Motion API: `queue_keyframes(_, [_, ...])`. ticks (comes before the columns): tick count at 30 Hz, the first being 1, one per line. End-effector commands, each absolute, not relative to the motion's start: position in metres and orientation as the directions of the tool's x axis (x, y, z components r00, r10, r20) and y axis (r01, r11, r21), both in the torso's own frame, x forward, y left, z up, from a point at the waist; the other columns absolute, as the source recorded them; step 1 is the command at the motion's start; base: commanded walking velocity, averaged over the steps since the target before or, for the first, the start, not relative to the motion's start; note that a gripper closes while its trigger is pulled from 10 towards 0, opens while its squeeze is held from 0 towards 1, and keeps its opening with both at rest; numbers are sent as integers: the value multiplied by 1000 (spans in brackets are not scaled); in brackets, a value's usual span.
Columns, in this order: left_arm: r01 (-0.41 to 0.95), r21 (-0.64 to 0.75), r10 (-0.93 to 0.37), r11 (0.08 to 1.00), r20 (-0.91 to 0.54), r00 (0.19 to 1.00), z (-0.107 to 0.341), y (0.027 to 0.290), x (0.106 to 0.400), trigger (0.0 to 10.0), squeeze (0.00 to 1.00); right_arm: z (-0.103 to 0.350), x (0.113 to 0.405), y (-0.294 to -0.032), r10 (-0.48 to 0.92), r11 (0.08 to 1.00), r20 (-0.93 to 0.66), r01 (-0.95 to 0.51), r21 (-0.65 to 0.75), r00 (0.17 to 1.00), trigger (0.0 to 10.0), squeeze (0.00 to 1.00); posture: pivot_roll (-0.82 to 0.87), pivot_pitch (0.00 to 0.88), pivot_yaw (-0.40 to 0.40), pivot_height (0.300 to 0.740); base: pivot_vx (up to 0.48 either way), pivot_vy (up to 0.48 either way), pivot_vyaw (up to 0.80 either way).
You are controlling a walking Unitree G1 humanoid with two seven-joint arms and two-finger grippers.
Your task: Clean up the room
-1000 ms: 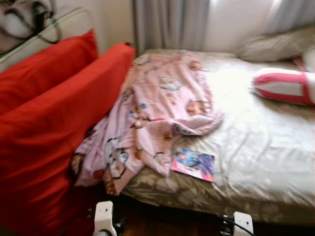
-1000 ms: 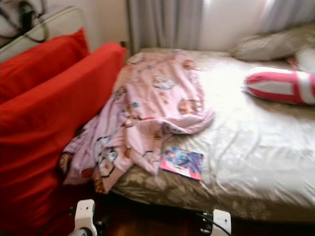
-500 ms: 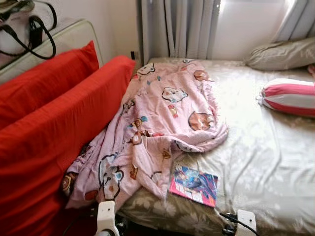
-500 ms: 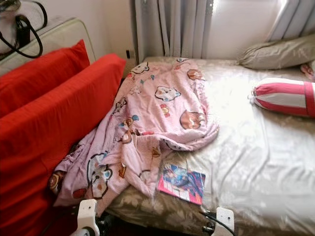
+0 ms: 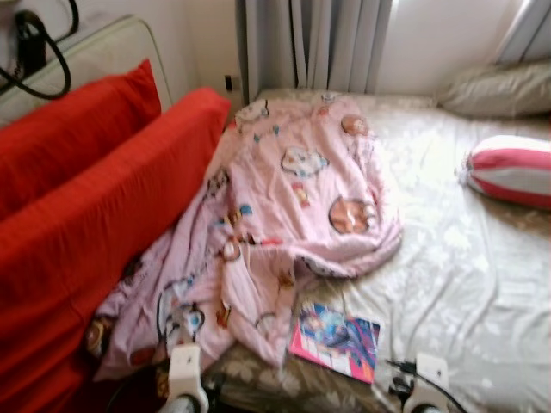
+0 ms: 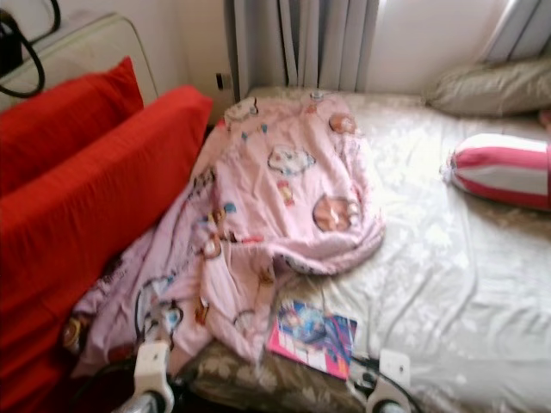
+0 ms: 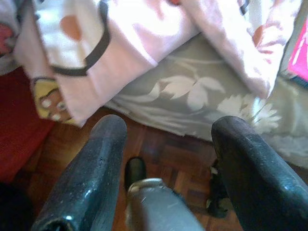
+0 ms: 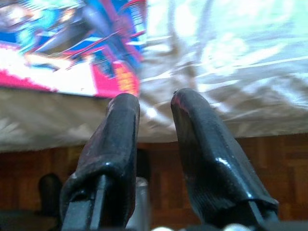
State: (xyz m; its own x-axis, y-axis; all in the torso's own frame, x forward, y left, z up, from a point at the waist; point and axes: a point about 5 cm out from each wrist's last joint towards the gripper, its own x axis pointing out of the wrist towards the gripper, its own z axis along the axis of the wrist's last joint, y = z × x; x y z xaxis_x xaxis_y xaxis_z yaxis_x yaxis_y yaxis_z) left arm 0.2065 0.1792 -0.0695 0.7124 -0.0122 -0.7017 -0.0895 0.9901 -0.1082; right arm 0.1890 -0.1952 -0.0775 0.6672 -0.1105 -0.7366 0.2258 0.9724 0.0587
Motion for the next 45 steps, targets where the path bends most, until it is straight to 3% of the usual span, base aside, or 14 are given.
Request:
queue_keyframes(1, [-79, -98, -15, 992, -716, 698, -72, 179, 204, 10000, 0, -79, 186, -197, -116, 971, -744, 235, 56, 658, 10000, 0, 84, 44, 0, 740, 0, 0, 0])
queue_keyframes(22, [-72, -89, -14, 993, -718, 696, -71, 180, 204, 10000, 0, -79, 186, -196, -120, 968, -743, 244, 60, 658, 10000, 0, 85, 44, 3, 740, 0, 0, 0])
queue_keyframes(38, [-73, -90, -14, 993, -717, 697, -72, 179, 204, 10000, 0, -79, 185, -198, -127, 965, -740, 256, 64, 661, 10000, 0, 84, 52, -2, 740, 277, 0, 0])
queue_keyframes(45, [-73, -89, -10, 993, -700, 714, -70, 179, 204, 10000, 0, -77, 189, -199, -126, 965, -726, 254, 70, 676, 10000, 0, 81, 50, -3, 740, 0, 0, 0])
